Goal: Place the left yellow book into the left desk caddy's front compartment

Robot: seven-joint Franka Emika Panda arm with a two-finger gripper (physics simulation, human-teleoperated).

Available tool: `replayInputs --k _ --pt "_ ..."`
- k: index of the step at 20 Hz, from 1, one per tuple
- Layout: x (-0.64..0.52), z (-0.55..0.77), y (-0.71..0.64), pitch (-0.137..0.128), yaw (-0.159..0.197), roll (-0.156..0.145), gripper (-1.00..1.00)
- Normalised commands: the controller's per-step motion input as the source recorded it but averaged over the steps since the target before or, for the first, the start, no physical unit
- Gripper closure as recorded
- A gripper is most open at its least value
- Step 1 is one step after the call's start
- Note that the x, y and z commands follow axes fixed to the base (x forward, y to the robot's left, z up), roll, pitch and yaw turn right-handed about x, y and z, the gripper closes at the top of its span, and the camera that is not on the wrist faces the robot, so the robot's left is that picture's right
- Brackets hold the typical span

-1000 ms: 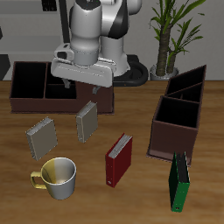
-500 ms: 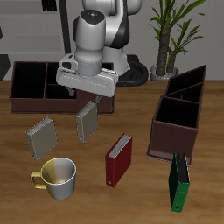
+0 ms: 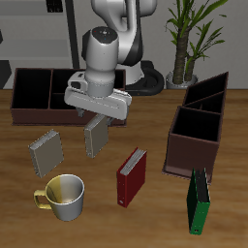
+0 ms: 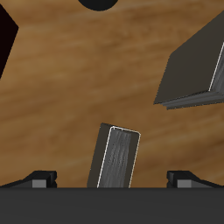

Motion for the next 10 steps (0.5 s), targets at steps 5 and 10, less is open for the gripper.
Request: replayInputs --k 5,10 --pt "0.08 -0.25 0.06 0.029 -0.028 0.029 -1.00" --pt "0.07 -0.16 0.05 0.025 -0.018 0.003 1.00"
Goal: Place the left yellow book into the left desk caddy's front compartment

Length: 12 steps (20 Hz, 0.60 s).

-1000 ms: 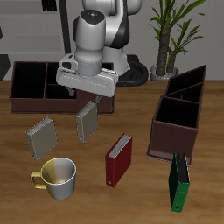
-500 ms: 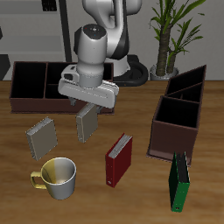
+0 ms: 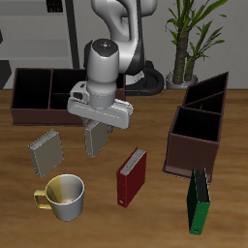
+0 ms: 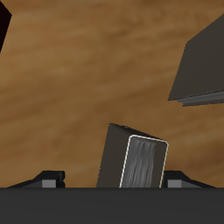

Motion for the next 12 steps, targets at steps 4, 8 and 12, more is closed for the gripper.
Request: replayInputs --k 4,8,12 --pt "0.06 -0.10 0.14 0.015 0.003 0.029 1.00" --pt "0.05 0.02 0.18 0.011 0.033 0.020 1.00" --pt "0.04 0.15 0.10 -0.013 0.017 0.013 1.00"
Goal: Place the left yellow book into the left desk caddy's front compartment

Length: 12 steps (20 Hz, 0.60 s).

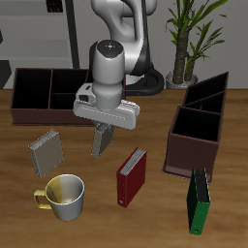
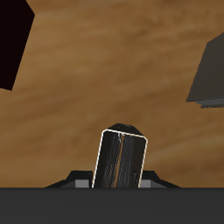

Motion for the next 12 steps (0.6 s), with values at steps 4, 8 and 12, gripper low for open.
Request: replayInputs --k 4,8,12 --pt "0.00 0.52 0.30 -0.043 0.036 0.010 1.00" --pt "-0.10 0.66 0.31 -0.060 0.058 0.007 1.00" --pt "-0.09 0.55 0.23 -0.056 0.034 -0.001 1.00"
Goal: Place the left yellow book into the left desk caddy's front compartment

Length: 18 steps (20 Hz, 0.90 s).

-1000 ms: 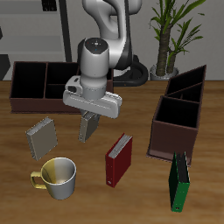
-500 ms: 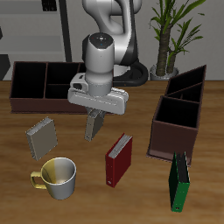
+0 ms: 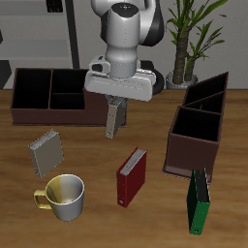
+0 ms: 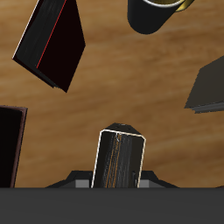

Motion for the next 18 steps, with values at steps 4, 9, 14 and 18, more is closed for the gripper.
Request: replayInputs --k 4,9,14,18 --pt "-0.12 0.46 0.24 -0.045 0.026 0.006 1.00" --pt "-0.14 0.44 0.27 -0.038 0.017 0.008 1.00" --pt "-0.12 0.16 0.22 -0.014 -0.014 0.010 1.00" --pt "-0.16 0.07 0.23 -0.008 -0.020 0.020 1.00"
